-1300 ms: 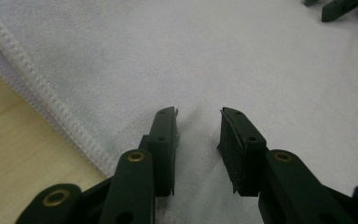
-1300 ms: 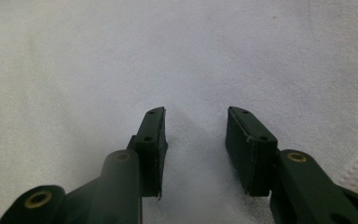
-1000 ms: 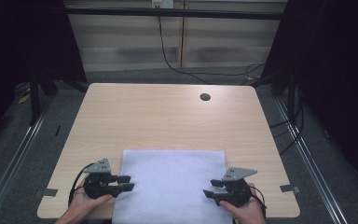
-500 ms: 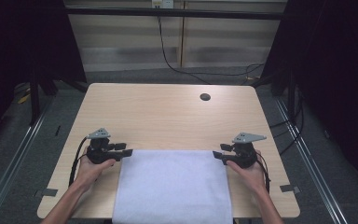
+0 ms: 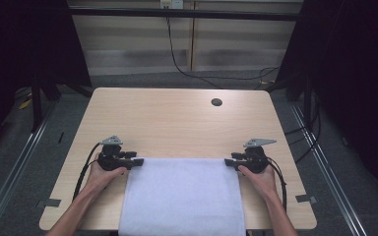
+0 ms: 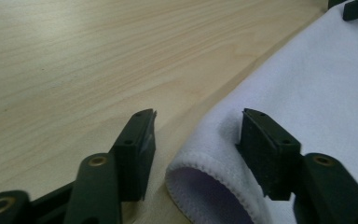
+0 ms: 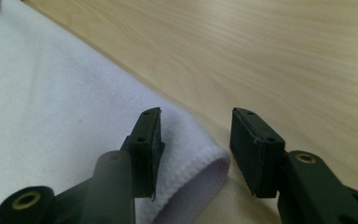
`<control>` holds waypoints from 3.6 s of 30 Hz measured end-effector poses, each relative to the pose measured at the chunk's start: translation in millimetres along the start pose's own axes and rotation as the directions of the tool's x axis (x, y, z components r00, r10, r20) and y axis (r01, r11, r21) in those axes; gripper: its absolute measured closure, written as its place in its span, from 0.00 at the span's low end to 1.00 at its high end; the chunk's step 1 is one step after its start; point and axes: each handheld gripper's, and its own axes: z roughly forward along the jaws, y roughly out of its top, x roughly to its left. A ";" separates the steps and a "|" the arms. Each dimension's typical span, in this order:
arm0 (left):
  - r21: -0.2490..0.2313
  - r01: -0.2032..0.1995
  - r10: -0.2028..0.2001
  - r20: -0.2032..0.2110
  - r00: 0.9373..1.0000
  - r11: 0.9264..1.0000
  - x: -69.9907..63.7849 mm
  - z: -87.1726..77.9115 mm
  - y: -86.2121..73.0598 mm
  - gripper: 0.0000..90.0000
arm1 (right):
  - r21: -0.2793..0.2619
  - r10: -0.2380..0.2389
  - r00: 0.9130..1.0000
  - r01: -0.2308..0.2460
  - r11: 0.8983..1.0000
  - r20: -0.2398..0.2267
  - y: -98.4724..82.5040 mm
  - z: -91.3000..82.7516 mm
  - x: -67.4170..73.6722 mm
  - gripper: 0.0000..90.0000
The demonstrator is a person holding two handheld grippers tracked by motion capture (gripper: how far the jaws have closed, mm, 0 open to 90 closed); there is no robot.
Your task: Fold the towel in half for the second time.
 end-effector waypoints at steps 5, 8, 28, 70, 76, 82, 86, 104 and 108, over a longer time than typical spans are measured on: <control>0.010 -0.023 0.023 0.012 1.000 1.000 -2.4 -1.9 -3.4 0.70 | 0.018 -0.009 1.000 0.009 1.000 0.005 -3.1 -0.2 2.9 0.67; 0.032 -0.055 0.055 0.022 0.998 0.998 -6.7 -2.7 -5.3 0.84 | 0.023 -0.020 1.000 0.020 1.000 -0.003 -4.7 -0.6 7.7 0.81; -0.171 0.011 -0.003 0.049 0.999 0.985 -1.2 -41.7 25.8 0.93 | -0.156 -0.020 0.999 0.012 0.988 -0.047 28.7 -27.7 13.1 0.96; -0.320 -0.042 0.032 -0.034 0.999 0.946 18.1 -65.0 109.8 0.94 | -0.281 -0.067 0.997 0.074 0.957 0.035 128.4 -47.2 -4.4 0.96; -0.323 -0.050 0.048 -0.017 0.999 0.945 7.5 -68.6 92.3 0.94 | -0.278 -0.104 0.994 0.105 0.955 0.017 110.4 -55.6 9.3 0.96; -0.332 -0.056 0.061 0.006 0.998 0.942 -2.5 -72.0 75.1 0.94 | -0.280 -0.127 0.992 0.122 0.952 0.001 93.7 -62.4 19.9 0.96; -0.338 -0.055 0.067 0.024 0.997 0.940 -9.2 -75.7 65.1 0.94 | -0.292 -0.130 0.991 0.121 0.949 -0.012 80.4 -65.9 24.8 0.96; -0.304 -0.080 0.102 0.056 0.993 0.949 -45.8 -97.8 16.1 0.93 | -0.291 -0.190 0.981 0.170 0.942 -0.044 26.3 -92.2 64.6 0.95; -0.262 -0.086 0.105 0.059 0.993 0.961 -51.1 -92.5 -3.2 0.93 | -0.246 -0.197 0.979 0.178 0.953 -0.055 5.5 -91.9 73.3 0.95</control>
